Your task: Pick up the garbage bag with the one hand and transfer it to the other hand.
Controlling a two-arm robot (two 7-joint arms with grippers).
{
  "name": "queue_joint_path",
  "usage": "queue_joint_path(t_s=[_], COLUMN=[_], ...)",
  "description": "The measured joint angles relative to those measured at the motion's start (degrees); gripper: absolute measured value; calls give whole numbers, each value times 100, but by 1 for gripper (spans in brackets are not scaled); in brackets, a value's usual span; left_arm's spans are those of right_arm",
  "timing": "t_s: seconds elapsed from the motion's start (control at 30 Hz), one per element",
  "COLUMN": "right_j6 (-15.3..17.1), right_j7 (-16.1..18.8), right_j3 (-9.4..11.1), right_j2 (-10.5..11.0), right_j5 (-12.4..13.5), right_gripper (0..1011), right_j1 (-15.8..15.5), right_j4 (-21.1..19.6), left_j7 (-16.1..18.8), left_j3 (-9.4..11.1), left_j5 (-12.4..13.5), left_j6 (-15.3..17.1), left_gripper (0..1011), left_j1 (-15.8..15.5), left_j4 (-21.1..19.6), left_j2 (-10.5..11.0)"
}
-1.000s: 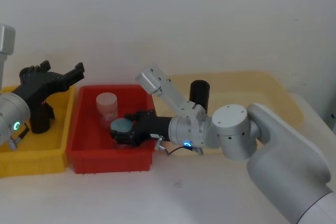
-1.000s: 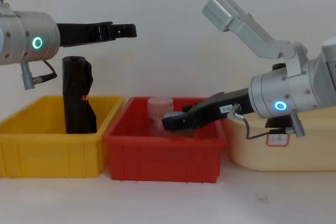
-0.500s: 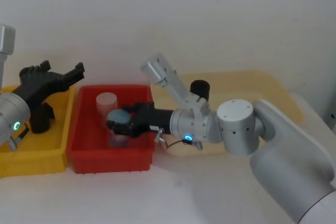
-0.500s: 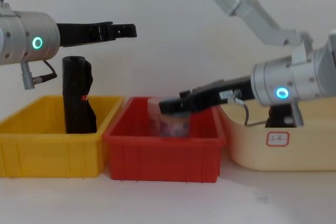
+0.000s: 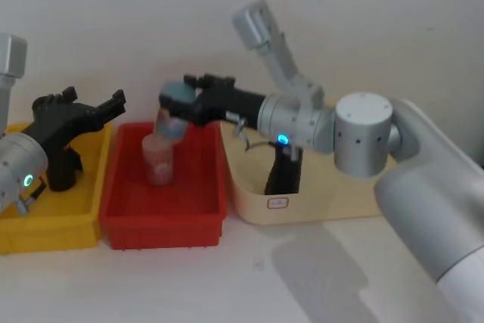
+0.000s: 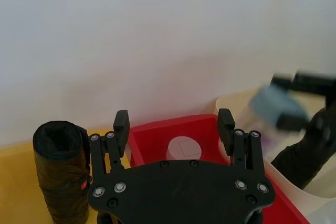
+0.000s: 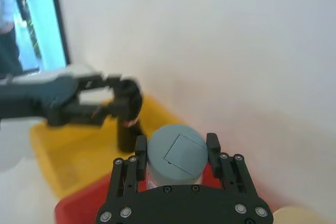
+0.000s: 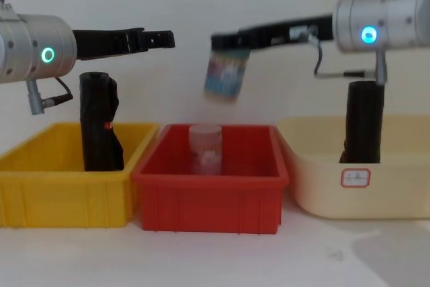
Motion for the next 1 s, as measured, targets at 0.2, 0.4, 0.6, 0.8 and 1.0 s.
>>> queue_joint_path(t_s=[0.2,0.4,0.6,0.8,1.0], right_j6=[-179,-359,-472,-550,-611], right_j7=[-107,-211,-258,-278,-278], right_j3=[190,326,407,488,575], right_j2=[-24,-9,54,158,270], right_j5=[85,113,123,144,199], right_gripper=[663,663,663,663,663], right_j1=[259,489,602,660,661], right_j4=[175,425,615,757,810], left_j7=[0,0,0,0,0], left_j3=[0,0,0,0,0], left_j5=[0,0,0,0,0], left_j6=[0,0,0,0,0], left_gripper=[1002,1001,1002,1001,1002], left_j1=[0,0,0,0,0], left_j4=[0,0,0,0,0], left_j2=[0,0,0,0,0])
